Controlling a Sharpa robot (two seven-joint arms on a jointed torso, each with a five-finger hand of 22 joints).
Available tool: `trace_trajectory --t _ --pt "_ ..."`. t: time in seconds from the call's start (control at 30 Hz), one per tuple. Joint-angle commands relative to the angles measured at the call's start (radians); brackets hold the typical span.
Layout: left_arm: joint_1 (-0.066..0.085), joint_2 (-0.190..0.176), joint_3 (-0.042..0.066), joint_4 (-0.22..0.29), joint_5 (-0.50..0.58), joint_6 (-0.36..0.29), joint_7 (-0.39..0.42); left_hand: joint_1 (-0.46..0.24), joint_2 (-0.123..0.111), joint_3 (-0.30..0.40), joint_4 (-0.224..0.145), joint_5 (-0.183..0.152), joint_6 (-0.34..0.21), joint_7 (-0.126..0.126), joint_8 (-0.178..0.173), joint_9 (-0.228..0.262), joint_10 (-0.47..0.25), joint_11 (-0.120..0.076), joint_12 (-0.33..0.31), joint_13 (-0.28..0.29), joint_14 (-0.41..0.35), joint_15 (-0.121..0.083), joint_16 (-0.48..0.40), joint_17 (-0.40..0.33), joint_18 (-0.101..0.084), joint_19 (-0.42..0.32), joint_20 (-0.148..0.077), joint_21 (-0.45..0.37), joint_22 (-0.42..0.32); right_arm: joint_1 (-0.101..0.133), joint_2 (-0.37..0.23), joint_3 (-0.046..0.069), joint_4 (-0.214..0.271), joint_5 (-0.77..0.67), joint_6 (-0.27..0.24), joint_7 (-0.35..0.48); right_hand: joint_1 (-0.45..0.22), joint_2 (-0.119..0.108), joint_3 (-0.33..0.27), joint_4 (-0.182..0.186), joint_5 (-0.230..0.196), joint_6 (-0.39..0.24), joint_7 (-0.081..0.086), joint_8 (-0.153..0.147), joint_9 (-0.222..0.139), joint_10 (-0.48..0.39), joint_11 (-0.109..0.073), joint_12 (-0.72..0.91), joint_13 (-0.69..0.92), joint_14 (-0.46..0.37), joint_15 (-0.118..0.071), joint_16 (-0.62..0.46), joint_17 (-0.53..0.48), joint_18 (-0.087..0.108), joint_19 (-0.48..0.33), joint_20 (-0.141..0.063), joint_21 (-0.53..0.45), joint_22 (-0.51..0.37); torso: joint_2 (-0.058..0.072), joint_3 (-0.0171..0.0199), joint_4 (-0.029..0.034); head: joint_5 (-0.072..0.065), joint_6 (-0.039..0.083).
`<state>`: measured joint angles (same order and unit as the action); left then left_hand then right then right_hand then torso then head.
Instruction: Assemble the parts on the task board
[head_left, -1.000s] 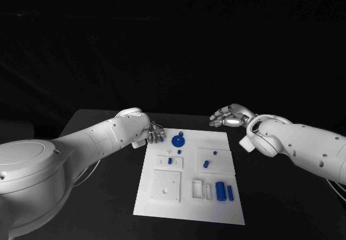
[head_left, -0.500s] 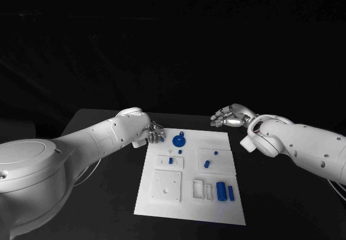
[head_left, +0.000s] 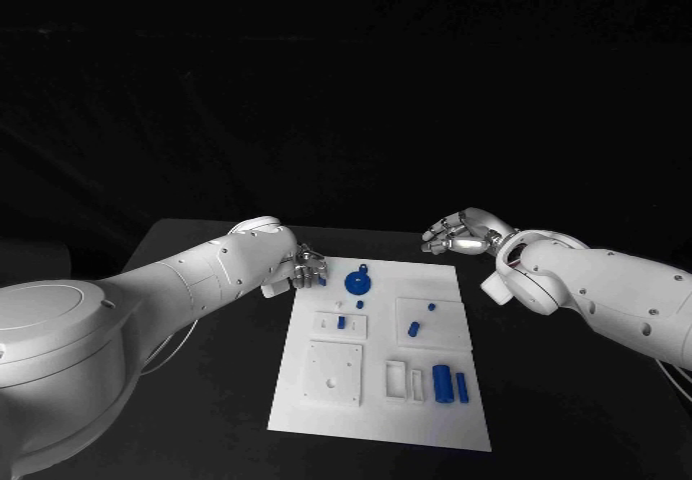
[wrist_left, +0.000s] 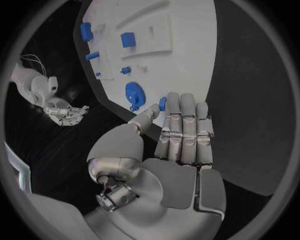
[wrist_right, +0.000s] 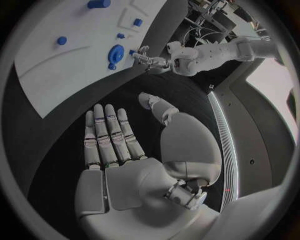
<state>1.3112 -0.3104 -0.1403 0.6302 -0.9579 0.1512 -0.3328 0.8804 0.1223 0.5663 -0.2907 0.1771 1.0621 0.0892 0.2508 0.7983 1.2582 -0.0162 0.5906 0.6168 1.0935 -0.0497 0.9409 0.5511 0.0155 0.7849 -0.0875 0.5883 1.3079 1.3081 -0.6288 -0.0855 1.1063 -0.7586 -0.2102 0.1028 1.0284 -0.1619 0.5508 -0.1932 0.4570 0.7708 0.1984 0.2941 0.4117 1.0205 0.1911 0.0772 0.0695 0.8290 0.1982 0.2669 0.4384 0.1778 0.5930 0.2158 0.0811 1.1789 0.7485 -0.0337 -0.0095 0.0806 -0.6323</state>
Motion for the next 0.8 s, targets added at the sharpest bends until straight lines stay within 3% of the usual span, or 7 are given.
trace_trajectory --t 0.03,0.23,0.4,0.5,0.63,0.8 --pt "-0.003 -0.002 -0.001 0.012 0.005 -0.006 0.000 0.005 -0.005 0.003 0.000 0.005 0.028 -0.022 0.003 0.006 0.031 -0.020 0.000 -0.001 0.009 0.002 0.002 0.001 -0.015 0.009 -0.033 0.002 0.020 0.000 -0.001 0.001 -0.003 -0.008 -0.002 0.012 0.009 -0.001 0.004 -0.004 0.003 -0.001 0.020 0.007 -0.002 0.006 -0.001 -0.005 -0.001 -0.007 -0.001 0.005 -0.001 -0.006 0.005 0.001 -0.004 0.001 0.000 -0.0010 -0.0019 -0.001 -0.001" --pt "-0.002 -0.022 0.000 0.044 0.005 -0.045 -0.003 0.006 -0.011 0.006 0.000 0.009 0.037 -0.026 0.007 0.002 0.043 -0.023 -0.002 -0.002 0.018 -0.001 0.002 0.003 -0.016 0.014 -0.037 0.002 0.020 0.000 -0.001 0.001 -0.007 -0.008 -0.002 0.013 0.009 -0.002 0.004 -0.004 0.003 -0.002 0.020 0.007 -0.002 0.006 -0.001 -0.005 -0.001 -0.007 -0.001 0.005 -0.001 -0.006 0.005 0.001 -0.005 0.001 0.000 -0.0017 -0.0011 -0.001 -0.002" --pt "0.003 -0.048 0.003 0.087 0.020 -0.078 -0.005 0.005 -0.022 0.010 0.000 0.048 0.049 -0.031 0.014 -0.003 0.061 -0.029 -0.006 -0.002 0.032 -0.006 0.004 0.007 -0.016 0.026 -0.042 0.005 0.020 0.000 -0.002 0.001 -0.012 -0.008 0.001 0.013 0.009 -0.002 0.004 -0.004 0.003 -0.002 0.020 0.007 -0.002 0.006 -0.001 -0.005 -0.001 -0.007 -0.001 0.006 -0.001 -0.006 0.005 0.001 -0.005 0.002 -0.001 -0.0005 0.0012 -0.002 -0.002" --pt "0.008 -0.066 0.003 0.127 0.021 -0.088 -0.008 0.005 -0.026 0.013 0.000 0.052 0.055 -0.033 0.016 -0.006 0.071 -0.029 -0.018 -0.008 0.036 -0.005 -0.004 0.004 -0.016 0.031 -0.046 0.006 0.020 0.000 0.000 0.001 -0.030 -0.007 0.005 0.016 0.009 -0.001 0.004 -0.004 0.003 -0.002 0.020 0.007 -0.002 0.006 -0.001 -0.005 -0.001 -0.007 -0.001 0.006 -0.001 -0.006 0.005 0.001 -0.005 0.002 -0.001 -0.0010 0.0034 -0.014 0.002" --pt "0.017 -0.101 0.003 0.199 0.022 -0.108 -0.016 0.007 -0.029 0.016 0.000 0.050 0.059 -0.034 0.014 -0.011 0.084 -0.030 -0.038 -0.017 0.044 -0.004 -0.014 0.000 -0.016 0.036 -0.049 0.006 0.020 0.000 -0.001 0.000 -0.047 -0.002 0.002 0.017 0.010 0.000 0.004 -0.004 0.003 -0.001 0.019 0.007 -0.002 0.007 -0.001 -0.004 0.000 -0.006 -0.001 0.007 -0.001 -0.006 0.006 0.001 -0.006 0.003 -0.003 -0.0028 0.0099 -0.017 0.001" --pt "0.026 -0.158 0.004 0.316 0.022 -0.124 -0.029 0.007 -0.030 0.016 0.000 0.050 0.061 -0.034 0.014 -0.013 0.088 -0.031 -0.042 -0.018 0.046 -0.005 -0.016 0.000 -0.016 0.036 -0.049 0.006 0.020 0.000 0.000 0.000 -0.058 -0.002 0.002 0.018 0.010 0.000 0.005 -0.004 0.003 -0.001 0.019 0.007 -0.002 0.008 -0.001 -0.004 0.000 -0.005 -0.001 0.007 -0.002 -0.006 0.007 0.001 -0.006 0.003 -0.006 -0.0020 0.0146 -0.020 -0.003"
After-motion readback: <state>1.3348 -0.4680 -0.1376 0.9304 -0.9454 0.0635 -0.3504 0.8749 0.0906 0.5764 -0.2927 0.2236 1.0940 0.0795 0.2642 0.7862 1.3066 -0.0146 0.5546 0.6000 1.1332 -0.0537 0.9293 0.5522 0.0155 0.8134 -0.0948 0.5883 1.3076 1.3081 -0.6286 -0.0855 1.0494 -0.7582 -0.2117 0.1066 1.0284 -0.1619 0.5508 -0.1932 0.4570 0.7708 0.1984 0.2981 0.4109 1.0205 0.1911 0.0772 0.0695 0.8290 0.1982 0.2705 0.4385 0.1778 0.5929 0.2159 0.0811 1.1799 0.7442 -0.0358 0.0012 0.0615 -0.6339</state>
